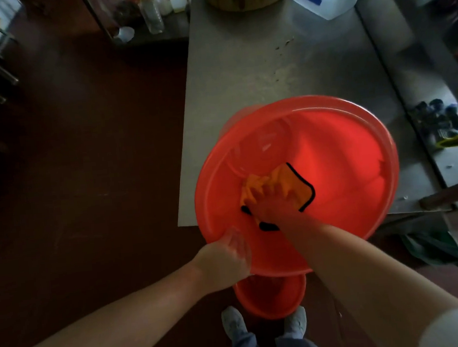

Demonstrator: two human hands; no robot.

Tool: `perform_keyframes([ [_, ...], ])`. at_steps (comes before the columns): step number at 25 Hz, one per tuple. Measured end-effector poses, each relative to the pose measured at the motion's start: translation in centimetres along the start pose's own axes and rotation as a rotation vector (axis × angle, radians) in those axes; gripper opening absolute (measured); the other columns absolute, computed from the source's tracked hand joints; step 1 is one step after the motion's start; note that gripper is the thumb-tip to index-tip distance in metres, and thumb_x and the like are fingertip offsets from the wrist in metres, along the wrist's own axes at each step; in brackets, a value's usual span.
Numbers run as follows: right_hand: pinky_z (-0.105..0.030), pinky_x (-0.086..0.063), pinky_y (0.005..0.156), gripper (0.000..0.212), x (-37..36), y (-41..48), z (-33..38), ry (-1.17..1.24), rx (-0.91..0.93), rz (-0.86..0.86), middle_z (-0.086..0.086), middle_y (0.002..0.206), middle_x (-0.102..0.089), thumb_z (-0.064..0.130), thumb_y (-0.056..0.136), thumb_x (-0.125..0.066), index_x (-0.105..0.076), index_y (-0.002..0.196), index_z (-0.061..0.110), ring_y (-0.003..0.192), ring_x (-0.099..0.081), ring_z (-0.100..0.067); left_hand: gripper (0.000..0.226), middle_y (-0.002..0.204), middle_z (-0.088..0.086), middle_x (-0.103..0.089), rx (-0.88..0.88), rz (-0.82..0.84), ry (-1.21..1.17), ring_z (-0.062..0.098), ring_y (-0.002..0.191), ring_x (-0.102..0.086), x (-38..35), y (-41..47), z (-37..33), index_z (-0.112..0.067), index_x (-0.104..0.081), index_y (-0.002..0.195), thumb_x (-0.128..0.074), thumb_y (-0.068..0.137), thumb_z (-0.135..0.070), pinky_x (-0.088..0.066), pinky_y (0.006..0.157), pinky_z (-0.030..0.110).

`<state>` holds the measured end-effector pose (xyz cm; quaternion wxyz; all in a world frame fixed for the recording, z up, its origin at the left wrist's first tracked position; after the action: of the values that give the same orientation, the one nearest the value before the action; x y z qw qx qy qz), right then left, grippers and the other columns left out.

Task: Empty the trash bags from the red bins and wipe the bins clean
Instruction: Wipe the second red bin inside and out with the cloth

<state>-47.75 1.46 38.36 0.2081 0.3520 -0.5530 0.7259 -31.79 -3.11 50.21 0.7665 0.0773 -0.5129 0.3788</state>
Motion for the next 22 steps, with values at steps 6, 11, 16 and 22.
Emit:
perform_keyframes([
  [6,-0.063,0.004,0.117,0.068,-0.2,-2.1,-0.9,-0.044,-0.009,0.026,0.003,0.169,0.005,0.07,0.098,-0.016,-0.004,0.159,0.043,0.155,0.008,-0.029,0.039,0.083,0.007,-0.075,0.047,-0.117,0.026,0.023,0.075,-0.072,1.6,0.1,0.0,-0.017,-0.076,0.082,-0.062,0.089,-0.053,-0.058,0.085,0.037],
  [11,-0.063,0.003,0.116,0.073,-0.9,-8.9,-1.3,-0.027,0.037,0.006,0.007,0.169,0.003,0.077,0.093,-0.015,-0.006,0.158,0.046,0.155,0.007,-0.029,0.048,0.078,0.005,-0.074,0.047,-0.197,-0.017,0.021,0.07,-0.07,3.1,-0.2,1.2,-0.019,-0.074,0.075,-0.039,0.1,-0.042,-0.058,0.073,0.033],
  [16,-0.063,0.002,0.115,0.079,-2.2,-14.9,-1.9,-0.066,0.066,0.027,0.008,0.168,0.002,0.082,0.085,-0.009,-0.004,0.156,0.047,0.154,0.007,-0.029,0.057,0.082,0.008,-0.075,0.048,-0.18,-0.039,0.023,0.073,-0.072,3.3,-0.1,1.4,-0.015,-0.075,0.081,-0.04,0.099,-0.056,-0.058,0.075,0.033],
  [22,-0.061,0.004,0.117,0.077,-2.5,-13.4,-2.0,-0.028,0.047,0.038,0.01,0.168,0.008,0.081,0.088,-0.009,0.002,0.156,0.048,0.154,0.012,-0.028,0.063,0.088,0.01,-0.075,-0.006,-0.208,-0.012,0.026,0.08,-0.073,3.1,0.0,0.7,-0.014,-0.073,0.087,-0.031,0.102,-0.059,-0.057,0.083,0.037],
])
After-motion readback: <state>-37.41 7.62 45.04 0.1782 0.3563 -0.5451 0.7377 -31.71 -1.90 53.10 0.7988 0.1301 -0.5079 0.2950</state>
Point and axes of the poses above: each hand's wrist, its own y-axis towards the middle knuckle, its own x-axis out of the back of the hand, z = x × y, the point moved 9 cm from there along y, towards the middle knuckle
